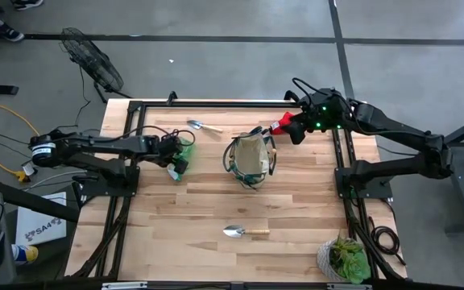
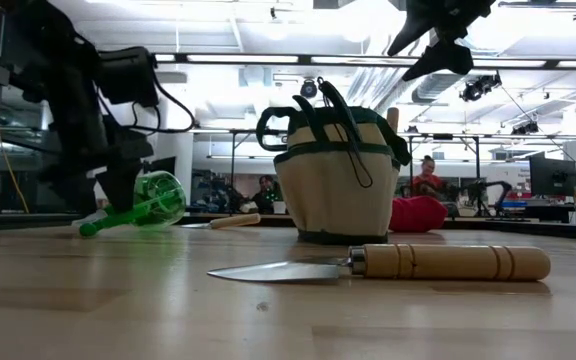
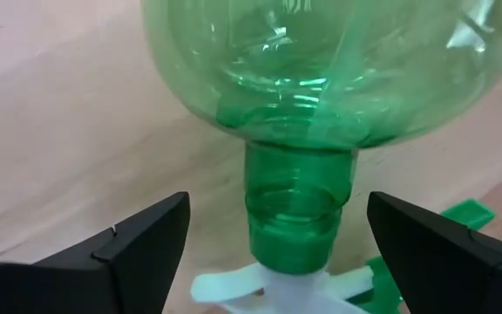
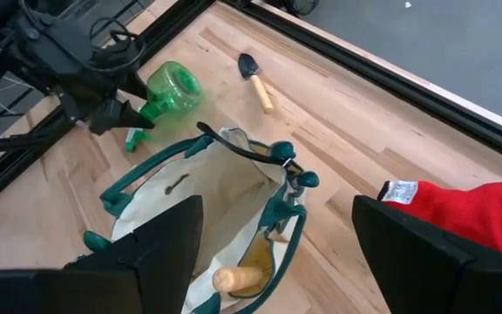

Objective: Pick & Place Garden tools in Gardening bag
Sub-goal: Put the green spray bottle into the gardening bag

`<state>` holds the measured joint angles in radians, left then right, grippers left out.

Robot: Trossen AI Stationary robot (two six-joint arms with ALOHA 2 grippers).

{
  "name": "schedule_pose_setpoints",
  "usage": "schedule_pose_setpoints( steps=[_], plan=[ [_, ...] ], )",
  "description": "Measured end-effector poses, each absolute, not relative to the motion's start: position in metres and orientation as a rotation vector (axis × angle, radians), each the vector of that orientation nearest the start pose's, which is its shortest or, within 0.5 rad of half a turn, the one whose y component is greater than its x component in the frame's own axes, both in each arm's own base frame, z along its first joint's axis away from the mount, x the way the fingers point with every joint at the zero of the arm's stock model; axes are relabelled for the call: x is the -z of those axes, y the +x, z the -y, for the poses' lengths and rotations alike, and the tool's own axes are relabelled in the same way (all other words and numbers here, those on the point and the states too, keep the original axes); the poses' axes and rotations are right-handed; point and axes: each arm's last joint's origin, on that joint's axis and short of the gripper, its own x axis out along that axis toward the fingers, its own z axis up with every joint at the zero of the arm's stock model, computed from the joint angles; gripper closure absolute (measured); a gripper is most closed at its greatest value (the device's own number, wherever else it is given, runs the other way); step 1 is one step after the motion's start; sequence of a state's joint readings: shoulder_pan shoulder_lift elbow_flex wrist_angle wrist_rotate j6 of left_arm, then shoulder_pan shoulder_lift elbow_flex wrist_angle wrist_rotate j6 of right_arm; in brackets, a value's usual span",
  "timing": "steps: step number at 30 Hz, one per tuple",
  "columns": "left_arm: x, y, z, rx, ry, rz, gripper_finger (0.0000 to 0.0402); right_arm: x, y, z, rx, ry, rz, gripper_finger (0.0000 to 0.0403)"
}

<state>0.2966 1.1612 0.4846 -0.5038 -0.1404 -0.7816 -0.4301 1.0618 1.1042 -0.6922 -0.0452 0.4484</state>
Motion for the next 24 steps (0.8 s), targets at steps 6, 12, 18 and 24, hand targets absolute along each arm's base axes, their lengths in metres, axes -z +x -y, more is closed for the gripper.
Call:
schedule_pose_setpoints(
  steps=[6, 12, 18, 24],
  plan=[
    [-0.143, 0.171, -0.056, -0.764, -0.752, -0.953, 0.0057, -0.346, 0.192, 0.087, 0.537, 0.572, -0.541, 0.0117],
    [-0.139, 0.169, -0.055, -0.755, -0.746, -0.956, 0.0057, -0.346, 0.192, 0.087, 0.539, 0.573, -0.54, 0.0117],
    [-0.136, 0.167, -0.054, -0.752, -0.749, -0.966, 0.0081, -0.346, 0.191, 0.088, 0.563, 0.594, -0.531, 0.0117],
    [-0.135, 0.166, -0.054, -0.757, -0.746, -0.977, 0.0139, -0.346, 0.191, 0.088, 0.57, 0.61, -0.526, 0.0117]
  ],
)
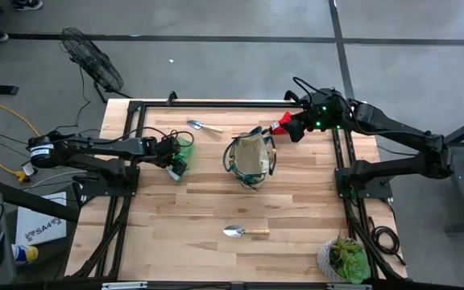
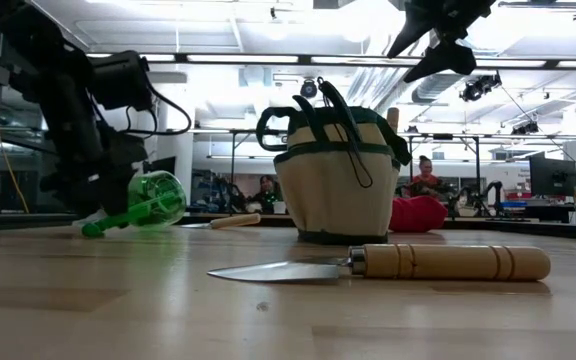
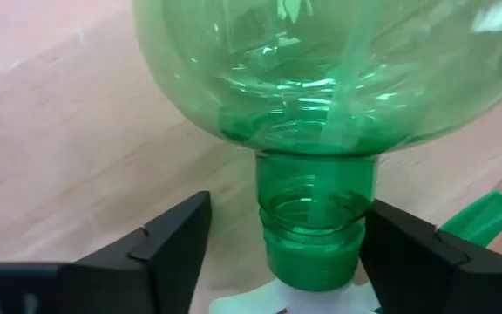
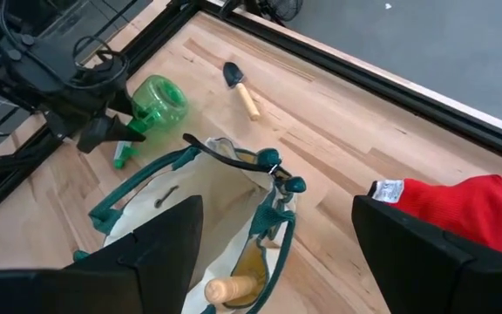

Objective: Pick & Place Garden tools in Gardening bag
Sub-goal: Put the green spray bottle into the gardening bag

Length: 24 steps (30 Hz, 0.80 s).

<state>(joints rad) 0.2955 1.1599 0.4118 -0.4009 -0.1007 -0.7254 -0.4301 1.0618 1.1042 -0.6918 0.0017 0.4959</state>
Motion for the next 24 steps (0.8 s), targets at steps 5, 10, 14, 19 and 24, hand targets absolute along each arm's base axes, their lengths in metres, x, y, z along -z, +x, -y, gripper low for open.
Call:
schedule_pose_setpoints(
  steps=[5, 10, 14, 19, 24],
  plan=[
    [-0.134, 0.166, -0.054, -0.766, -0.741, -0.979, 0.0183, -0.346, 0.191, 0.088, 0.573, 0.61, -0.525, 0.0117],
    [-0.134, 0.165, -0.054, -0.767, -0.744, -0.981, 0.0236, -0.346, 0.191, 0.088, 0.592, 0.611, -0.52, 0.0117],
    [-0.134, 0.166, -0.054, -0.763, -0.747, -0.98, 0.0274, -0.346, 0.191, 0.088, 0.592, 0.611, -0.52, 0.0117],
    [-0.135, 0.166, -0.053, -0.744, -0.76, -0.982, 0.0274, -0.346, 0.191, 0.088, 0.572, 0.619, -0.524, 0.0117],
    [-0.15, 0.177, -0.052, -0.622, -0.805, -0.98, 0.0274, -0.345, 0.191, 0.087, 0.567, 0.623, -0.536, 0.0117]
  ],
)
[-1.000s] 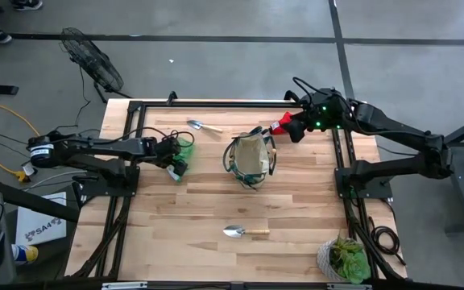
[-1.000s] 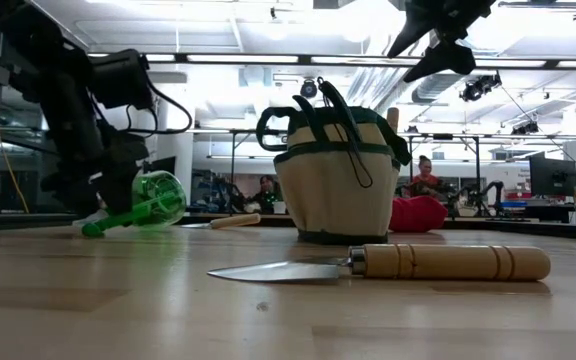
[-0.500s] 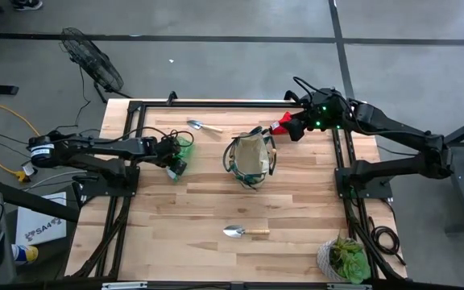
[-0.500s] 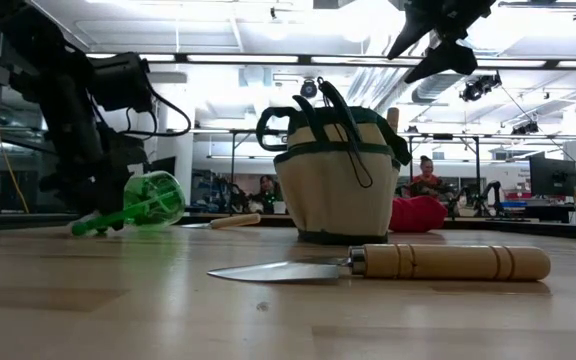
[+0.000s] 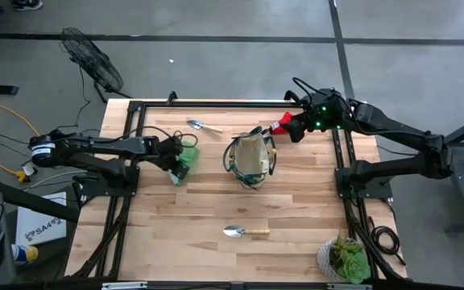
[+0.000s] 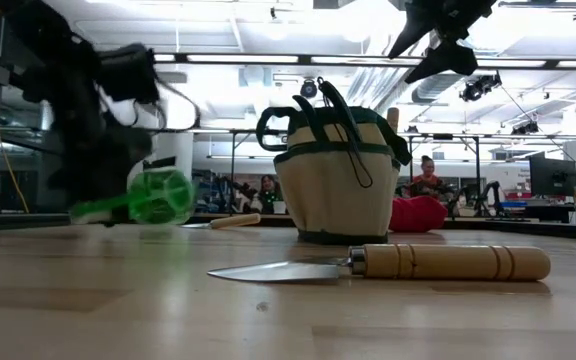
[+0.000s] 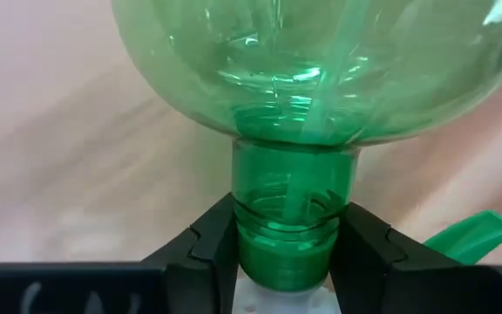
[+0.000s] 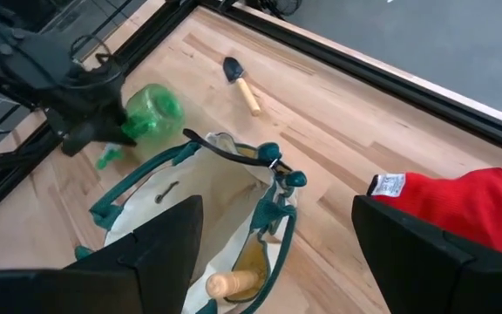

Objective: Pick & Place Garden tools in Gardening bag
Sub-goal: Put the green spray bottle into the gardening bag

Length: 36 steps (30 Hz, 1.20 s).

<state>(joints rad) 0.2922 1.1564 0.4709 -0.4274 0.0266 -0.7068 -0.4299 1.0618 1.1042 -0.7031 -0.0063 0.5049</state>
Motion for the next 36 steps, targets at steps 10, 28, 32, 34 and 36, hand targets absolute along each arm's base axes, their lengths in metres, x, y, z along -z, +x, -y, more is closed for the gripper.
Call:
schedule_pose_setpoints(
  steps=[10, 28, 32, 34, 36],
  plan=[
    [-0.22, 0.214, -0.063, -0.488, -0.734, -0.763, 0.0274, -0.345, 0.194, 0.081, 0.53, 0.614, -0.546, 0.0117],
    [-0.322, 0.261, -0.062, -0.346, -0.717, -0.432, 0.0274, -0.345, 0.197, 0.073, 0.501, 0.597, -0.553, 0.0117],
    [-0.321, 0.284, -0.058, -0.365, -0.782, -0.452, 0.0274, -0.345, 0.197, 0.073, 0.502, 0.599, -0.552, 0.0117],
    [-0.319, 0.297, -0.056, -0.371, -0.827, -0.458, 0.0274, -0.345, 0.197, 0.073, 0.503, 0.603, -0.551, 0.0117],
    [-0.318, 0.308, -0.055, -0.375, -0.869, -0.465, 0.0274, -0.345, 0.197, 0.073, 0.503, 0.604, -0.551, 0.0117]
  ],
)
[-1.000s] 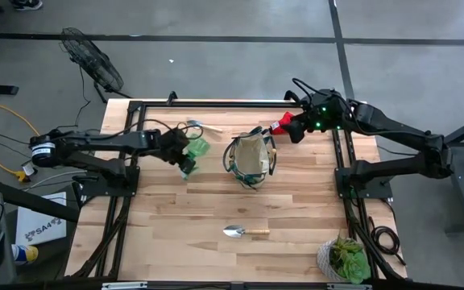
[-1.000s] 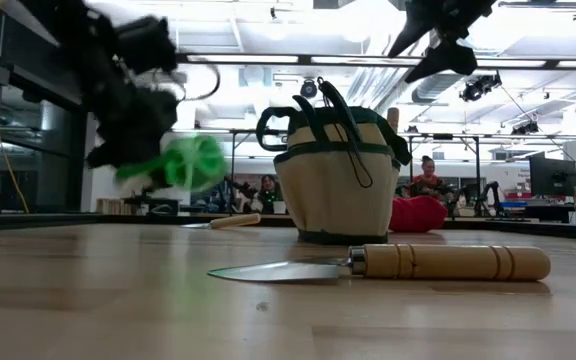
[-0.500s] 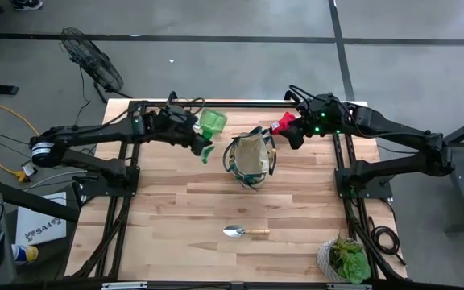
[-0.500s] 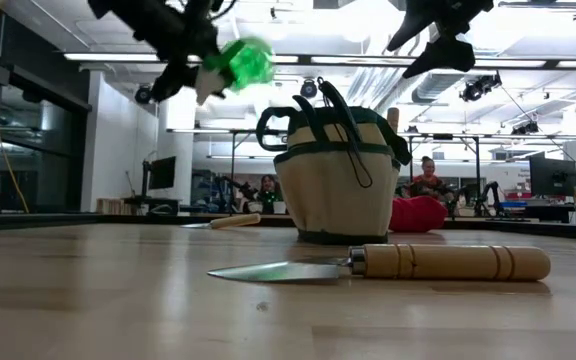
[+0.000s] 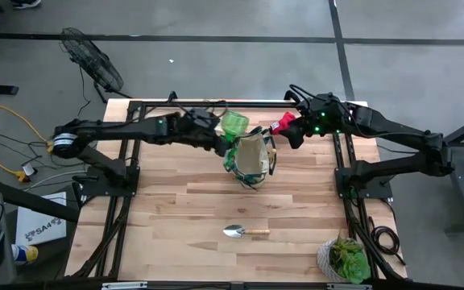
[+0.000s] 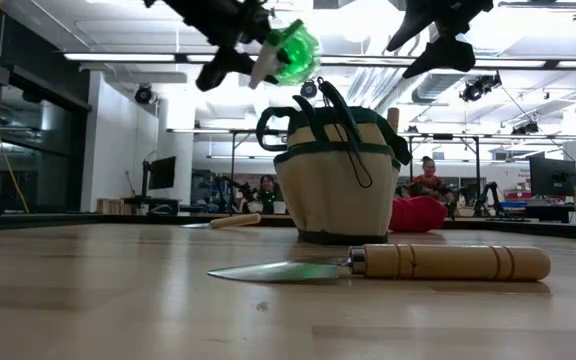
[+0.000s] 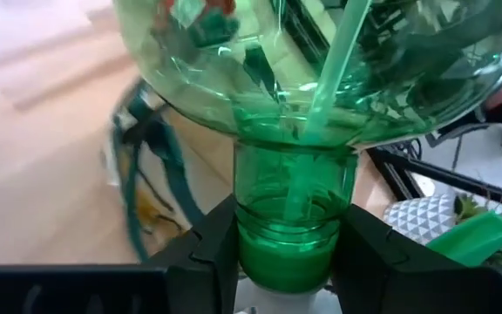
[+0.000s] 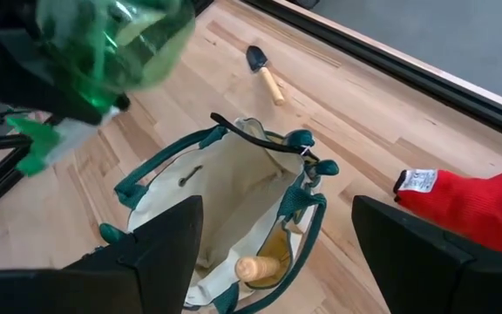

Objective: Pick & Place Garden tools in Gardening bag
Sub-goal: Put the green spray bottle into the gardening bag

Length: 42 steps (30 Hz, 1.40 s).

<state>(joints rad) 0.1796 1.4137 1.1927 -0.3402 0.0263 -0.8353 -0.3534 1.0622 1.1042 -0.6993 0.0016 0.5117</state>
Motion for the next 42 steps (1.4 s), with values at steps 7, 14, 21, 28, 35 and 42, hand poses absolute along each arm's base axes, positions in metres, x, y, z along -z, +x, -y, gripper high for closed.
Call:
schedule_pose_setpoints(
  steps=[7, 14, 21, 28, 35, 42],
  plan=[
    [-0.311, 0.334, -0.051, -0.337, -1.044, -0.51, 0.0274, -0.345, 0.197, 0.073, 0.504, 0.604, -0.552, 0.0117],
    [-0.31, 0.348, -0.05, -0.197, -1.269, -0.499, 0.0274, -0.345, 0.197, 0.073, 0.504, 0.604, -0.552, 0.0117],
    [-0.31, 0.346, -0.049, -0.096, -1.485, -0.606, 0.0274, -0.345, 0.197, 0.073, 0.5, 0.592, -0.555, 0.0117],
    [-0.305, 0.349, -0.047, -0.083, -1.638, -0.678, 0.0274, -0.345, 0.197, 0.073, 0.503, 0.584, -0.555, 0.0117],
    [-0.29, 0.358, -0.049, -0.139, -1.726, -0.714, 0.0273, -0.345, 0.197, 0.074, 0.524, 0.576, -0.551, 0.0117],
    [-0.291, 0.361, -0.051, -0.169, -1.725, -0.654, 0.0246, -0.345, 0.197, 0.073, 0.524, 0.577, -0.554, 0.0117]
  ],
)
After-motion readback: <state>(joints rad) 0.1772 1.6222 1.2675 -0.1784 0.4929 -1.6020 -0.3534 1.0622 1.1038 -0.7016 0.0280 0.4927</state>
